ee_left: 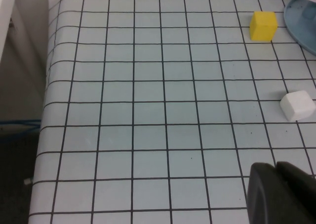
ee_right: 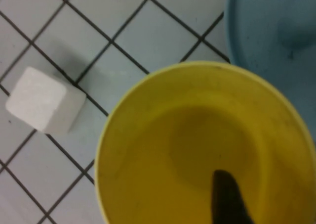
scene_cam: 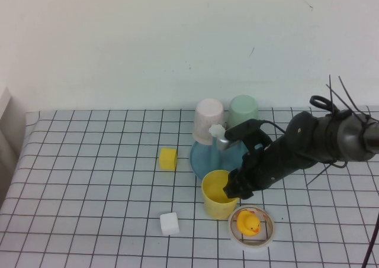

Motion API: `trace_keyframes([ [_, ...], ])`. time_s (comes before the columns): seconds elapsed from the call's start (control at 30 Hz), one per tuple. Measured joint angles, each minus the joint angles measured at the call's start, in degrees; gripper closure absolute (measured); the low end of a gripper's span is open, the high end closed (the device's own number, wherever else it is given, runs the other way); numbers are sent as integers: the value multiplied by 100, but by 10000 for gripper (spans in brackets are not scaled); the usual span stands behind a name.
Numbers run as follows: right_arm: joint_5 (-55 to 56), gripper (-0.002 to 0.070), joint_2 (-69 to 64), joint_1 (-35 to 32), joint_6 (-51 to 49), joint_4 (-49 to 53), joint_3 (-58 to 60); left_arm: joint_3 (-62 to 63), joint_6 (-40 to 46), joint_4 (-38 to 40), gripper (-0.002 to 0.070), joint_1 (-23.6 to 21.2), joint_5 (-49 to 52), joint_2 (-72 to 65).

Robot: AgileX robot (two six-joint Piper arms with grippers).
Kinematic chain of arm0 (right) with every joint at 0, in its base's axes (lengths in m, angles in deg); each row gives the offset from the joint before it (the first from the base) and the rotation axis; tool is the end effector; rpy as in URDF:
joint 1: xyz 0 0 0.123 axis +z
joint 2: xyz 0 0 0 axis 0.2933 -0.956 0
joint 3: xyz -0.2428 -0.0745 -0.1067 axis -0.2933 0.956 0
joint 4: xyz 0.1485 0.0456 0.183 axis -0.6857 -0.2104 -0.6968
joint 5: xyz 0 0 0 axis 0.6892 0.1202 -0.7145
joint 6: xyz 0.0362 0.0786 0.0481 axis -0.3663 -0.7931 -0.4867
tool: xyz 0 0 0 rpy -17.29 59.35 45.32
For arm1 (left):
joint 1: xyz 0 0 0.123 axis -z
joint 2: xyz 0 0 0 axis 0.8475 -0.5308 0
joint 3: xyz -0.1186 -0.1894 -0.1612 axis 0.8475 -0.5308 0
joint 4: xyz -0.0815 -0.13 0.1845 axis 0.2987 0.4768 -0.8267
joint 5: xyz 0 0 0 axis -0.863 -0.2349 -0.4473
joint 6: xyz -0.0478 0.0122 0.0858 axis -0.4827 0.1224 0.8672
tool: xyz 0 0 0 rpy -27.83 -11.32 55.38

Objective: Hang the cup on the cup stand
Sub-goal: Pick up the cup from the table, then adjust the cup with two arms

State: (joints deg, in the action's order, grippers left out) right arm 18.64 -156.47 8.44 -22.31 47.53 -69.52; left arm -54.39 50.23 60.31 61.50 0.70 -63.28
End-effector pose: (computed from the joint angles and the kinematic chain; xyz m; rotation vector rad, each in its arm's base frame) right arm 0.3768 0.2049 0.0928 -0.8208 2.5138 0.4133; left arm 0.0745 -0.0126 0.2502 0.0190 2.1058 -0.1765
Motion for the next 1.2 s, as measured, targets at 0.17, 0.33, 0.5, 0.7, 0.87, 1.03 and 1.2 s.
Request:
trace_keyframes([
  [0.17,0,419,-113,0,0,-36,0,-4,26,0,676,0,0,0],
  [0.33,0,564,-102,0,0,-75,0,-13,34,0,677,0,-29,-8],
  [0.5,-41,655,-102,0,0,-87,0,-13,34,7,676,0,-42,-8],
  [0.7,-317,659,37,0,-69,-181,0,-17,34,12,676,0,-42,-8],
  [0.87,-535,659,647,0,107,-181,0,-17,34,22,676,0,-42,-8],
  [1.03,-548,659,1620,26,571,-181,0,-17,-93,51,676,0,-55,-8],
  [1.2,-191,659,2609,362,1193,-181,0,-17,-265,736,676,0,-598,-8],
])
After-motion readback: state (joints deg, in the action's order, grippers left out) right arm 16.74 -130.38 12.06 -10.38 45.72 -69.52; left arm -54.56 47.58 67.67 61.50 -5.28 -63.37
